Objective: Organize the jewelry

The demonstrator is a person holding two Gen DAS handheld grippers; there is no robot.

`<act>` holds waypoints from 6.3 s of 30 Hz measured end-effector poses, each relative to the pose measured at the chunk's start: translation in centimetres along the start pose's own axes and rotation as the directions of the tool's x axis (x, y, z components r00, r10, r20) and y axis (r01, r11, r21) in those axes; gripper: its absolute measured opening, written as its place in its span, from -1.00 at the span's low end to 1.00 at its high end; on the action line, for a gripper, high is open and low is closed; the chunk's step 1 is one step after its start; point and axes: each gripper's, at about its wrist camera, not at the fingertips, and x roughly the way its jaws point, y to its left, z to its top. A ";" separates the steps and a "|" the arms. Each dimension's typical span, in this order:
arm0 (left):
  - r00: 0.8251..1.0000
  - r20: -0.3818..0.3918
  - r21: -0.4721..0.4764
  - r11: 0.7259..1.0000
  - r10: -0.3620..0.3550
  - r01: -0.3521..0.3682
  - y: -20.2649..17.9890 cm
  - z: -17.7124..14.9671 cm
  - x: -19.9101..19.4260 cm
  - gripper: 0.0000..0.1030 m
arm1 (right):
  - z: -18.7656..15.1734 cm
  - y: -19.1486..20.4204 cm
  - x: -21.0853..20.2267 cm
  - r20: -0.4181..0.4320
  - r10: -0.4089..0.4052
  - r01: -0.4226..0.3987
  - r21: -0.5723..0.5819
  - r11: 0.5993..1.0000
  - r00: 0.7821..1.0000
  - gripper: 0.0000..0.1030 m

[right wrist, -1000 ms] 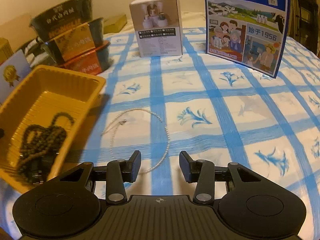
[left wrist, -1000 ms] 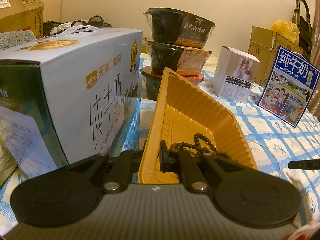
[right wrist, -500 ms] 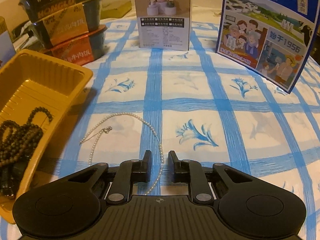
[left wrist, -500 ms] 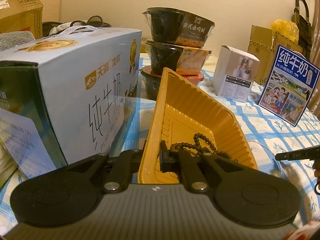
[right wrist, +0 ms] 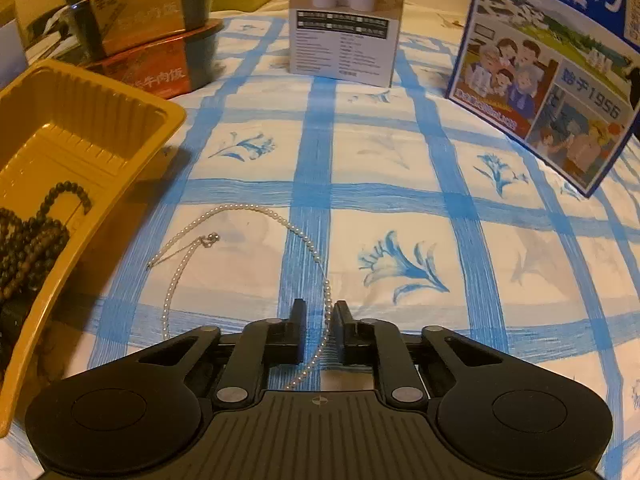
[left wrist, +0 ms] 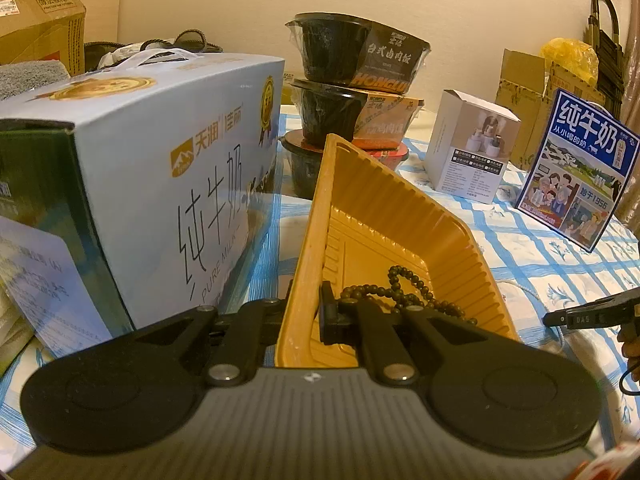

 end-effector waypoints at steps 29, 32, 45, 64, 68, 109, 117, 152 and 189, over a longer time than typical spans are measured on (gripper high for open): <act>1.000 0.008 -0.013 1.000 -0.007 0.007 0.0 0.1 -0.3 -0.86 | 4.5 -1.6 -13.6 0.263 0.183 -0.208 0.071 0.976 0.947 -0.96; 1.000 0.008 -0.013 1.000 -0.007 0.007 0.0 0.1 -0.3 -0.86 | 5.1 -0.9 -15.2 0.292 0.202 -0.225 0.045 0.973 0.935 -0.96; 1.000 0.006 -0.018 1.000 -0.007 0.007 0.0 0.1 -0.2 -0.87 | 8.5 4.2 -20.1 0.378 0.351 -0.353 -0.068 0.933 0.856 -0.96; 1.000 -0.006 -0.021 1.000 -0.006 0.006 0.3 -0.4 0.7 -0.86 | 12.7 10.1 -19.3 0.412 0.457 -0.437 -0.149 0.887 0.788 -0.96; 1.000 -0.013 -0.019 1.000 -0.015 0.014 -0.1 -0.6 1.1 -0.86 | 12.4 9.9 -18.0 0.387 0.435 -0.418 -0.133 0.899 0.813 -0.96; 0.992 -0.096 -0.091 0.993 -0.079 0.070 -2.2 -1.0 5.4 -0.75 | 9.0 7.5 -8.3 0.157 0.347 -0.354 0.017 0.935 0.925 0.11; 0.985 -0.153 -0.141 0.988 -0.079 0.057 -1.2 -1.5 5.2 -0.44 | 5.6 7.1 -8.3 0.122 0.326 -0.336 0.070 0.939 0.937 0.15; 0.957 -0.156 0.215 0.937 -0.246 0.276 -9.1 -2.9 -11.2 0.84 | -11.7 7.1 -22.7 0.219 -0.029 -0.046 0.326 0.944 0.975 0.24; 0.911 -0.327 0.229 0.915 -0.250 0.333 -12.9 -6.0 -11.8 0.82 | -17.5 5.6 -23.9 0.143 0.011 -0.064 0.373 0.926 0.990 0.24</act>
